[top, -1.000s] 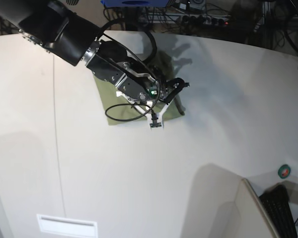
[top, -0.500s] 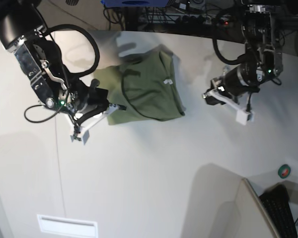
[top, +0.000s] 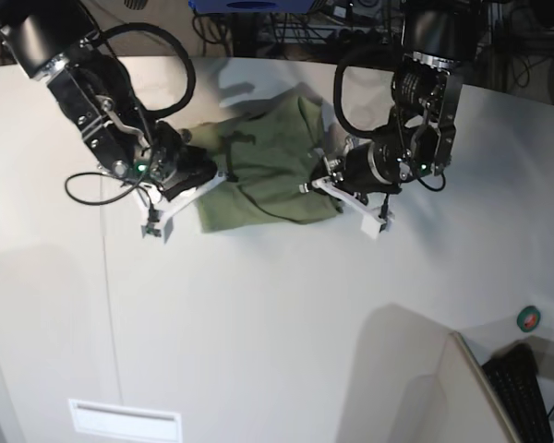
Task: Layout the t-shirt on the table in an organized manner, then fold the t-shirt properly
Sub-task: 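Grasp the bundle sides with both grippers and square it into a rectangle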
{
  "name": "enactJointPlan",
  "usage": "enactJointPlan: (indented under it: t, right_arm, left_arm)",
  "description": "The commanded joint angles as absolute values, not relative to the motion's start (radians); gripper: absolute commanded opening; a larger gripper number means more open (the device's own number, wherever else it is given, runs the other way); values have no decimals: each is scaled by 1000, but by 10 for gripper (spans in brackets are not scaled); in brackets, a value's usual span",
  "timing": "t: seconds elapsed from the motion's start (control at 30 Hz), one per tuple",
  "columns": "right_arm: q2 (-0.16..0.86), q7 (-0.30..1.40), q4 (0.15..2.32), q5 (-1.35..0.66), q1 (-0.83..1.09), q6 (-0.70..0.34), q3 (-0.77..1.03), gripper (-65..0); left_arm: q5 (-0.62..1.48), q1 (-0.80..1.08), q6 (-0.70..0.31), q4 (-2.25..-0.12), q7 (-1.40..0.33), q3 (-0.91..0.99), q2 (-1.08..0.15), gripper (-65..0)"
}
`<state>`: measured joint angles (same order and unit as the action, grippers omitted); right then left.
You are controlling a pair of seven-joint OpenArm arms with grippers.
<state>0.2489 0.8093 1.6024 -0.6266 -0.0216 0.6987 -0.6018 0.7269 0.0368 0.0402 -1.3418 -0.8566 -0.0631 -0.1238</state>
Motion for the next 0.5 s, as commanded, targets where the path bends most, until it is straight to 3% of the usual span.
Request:
enactJointPlan:
  t: [0.0,0.13,0.3,0.47]
  right_arm:
    - [236,782,1590,-633,-35,698,-615,-650]
    - [216,717,1446,-633,-42,698,-624,-650]
    - [216,705,1429,-633,-44,698,-624,-650]
    - [242,719,1569,-633,-24,698,-616,-650]
  left_arm:
    - [737,27,33,-1342,-835,-82,-143,-650]
    - [737,27,33,-1287,-789,-130,-168,-650]
    - [742,24,33,-1274,-791,-128,-176,-650]
    - [748,45,33,-1475,-849,-111,-177,-650]
